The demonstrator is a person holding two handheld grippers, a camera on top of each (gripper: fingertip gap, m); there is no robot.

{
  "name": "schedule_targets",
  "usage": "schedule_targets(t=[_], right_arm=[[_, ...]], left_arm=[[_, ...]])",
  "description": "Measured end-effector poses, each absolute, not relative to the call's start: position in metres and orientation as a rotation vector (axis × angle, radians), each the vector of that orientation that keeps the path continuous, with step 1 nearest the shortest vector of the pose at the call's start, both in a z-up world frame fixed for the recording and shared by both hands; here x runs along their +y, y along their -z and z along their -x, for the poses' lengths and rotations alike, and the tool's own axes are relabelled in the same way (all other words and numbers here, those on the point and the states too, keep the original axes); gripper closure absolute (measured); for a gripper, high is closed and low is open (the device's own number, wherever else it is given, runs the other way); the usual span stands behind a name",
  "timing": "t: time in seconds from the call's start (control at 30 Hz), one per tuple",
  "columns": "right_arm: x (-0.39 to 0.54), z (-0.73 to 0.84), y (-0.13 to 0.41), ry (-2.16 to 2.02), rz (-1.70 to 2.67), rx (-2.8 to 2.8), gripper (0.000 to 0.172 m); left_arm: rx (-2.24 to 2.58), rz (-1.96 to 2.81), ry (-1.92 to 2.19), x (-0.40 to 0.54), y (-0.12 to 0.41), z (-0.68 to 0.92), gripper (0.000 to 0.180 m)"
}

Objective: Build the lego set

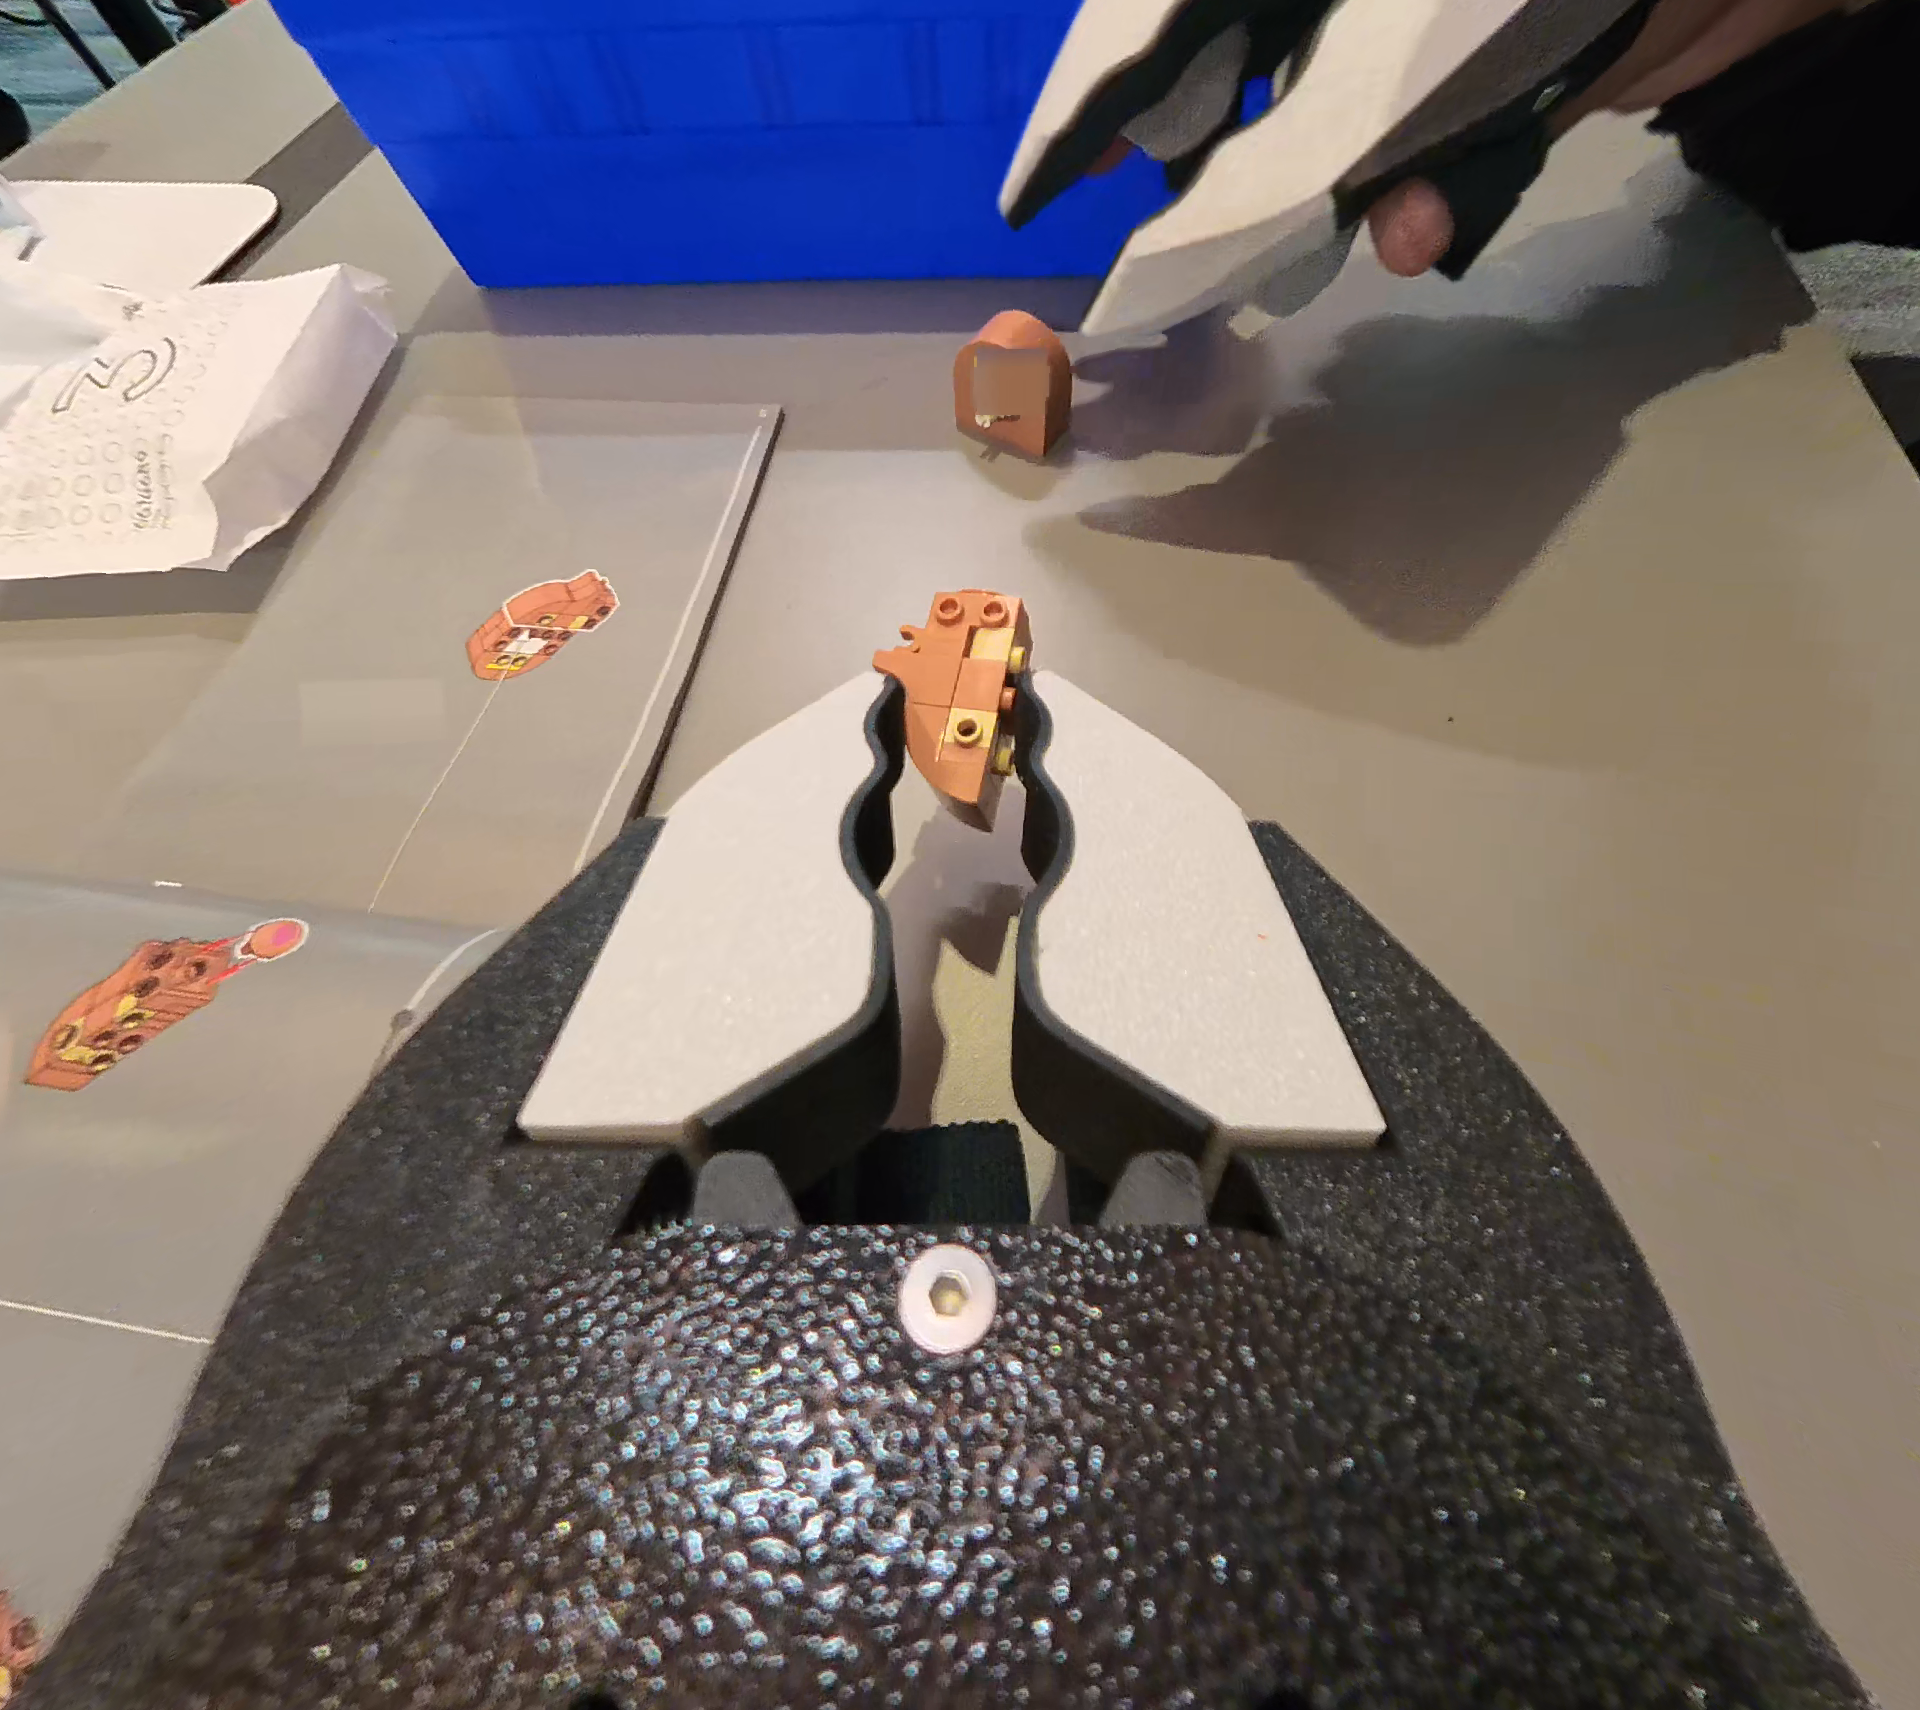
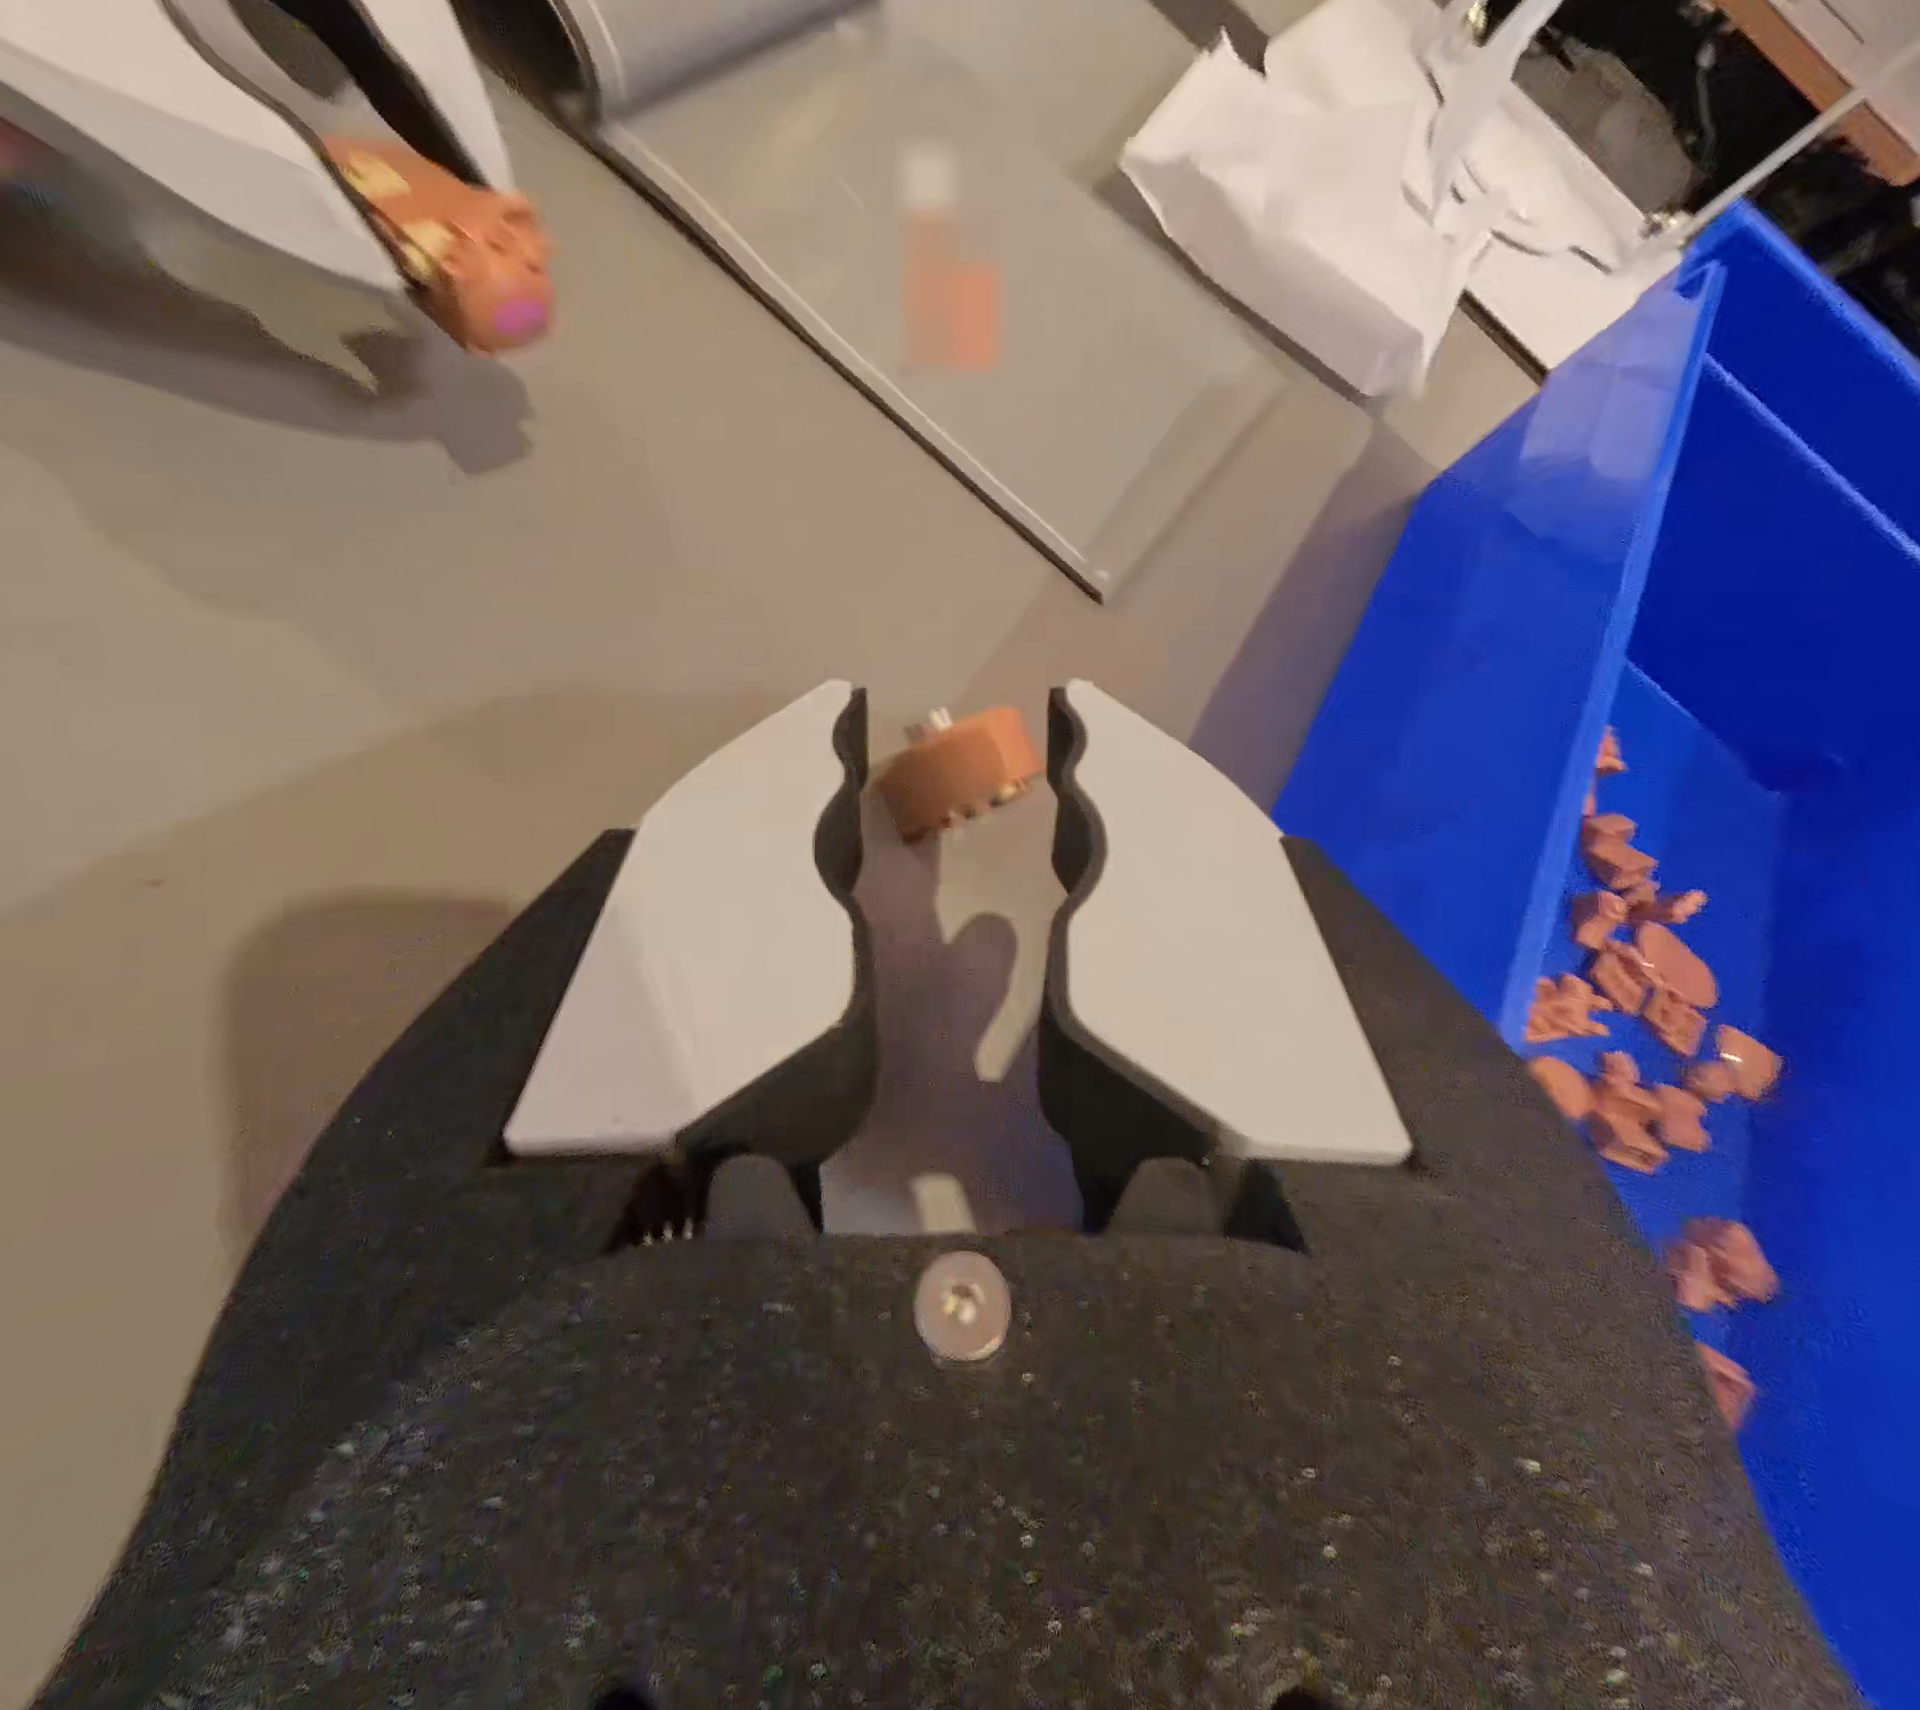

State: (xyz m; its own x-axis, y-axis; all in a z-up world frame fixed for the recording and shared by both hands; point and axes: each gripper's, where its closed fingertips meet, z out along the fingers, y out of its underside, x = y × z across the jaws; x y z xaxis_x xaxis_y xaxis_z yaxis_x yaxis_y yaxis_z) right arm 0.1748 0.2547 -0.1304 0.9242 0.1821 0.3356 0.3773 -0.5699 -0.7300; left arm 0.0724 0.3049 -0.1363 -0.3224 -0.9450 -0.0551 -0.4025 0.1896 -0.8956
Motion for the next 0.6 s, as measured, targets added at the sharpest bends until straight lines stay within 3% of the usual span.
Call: schedule_targets(t=[0.17, 0.33, 0.6], right_arm=[[0.255, -0.180, 0.128, 0.513, 2.198, -0.660, 0.138], [0.248, -0.181, 0.114, 0.786, 2.033, -1.351, 0.139], [0.244, -0.180, 0.128, 0.694, 1.882, -2.077, 0.138]], left_arm=[[1.850, 1.263, 1.075, 0.304, 0.137, -0.071, 0.161], [1.848, 1.262, 1.076, 0.305, 0.134, -0.069, 0.161], [1.849, 1.256, 1.050, 0.311, 0.130, -0.065, 0.161]])
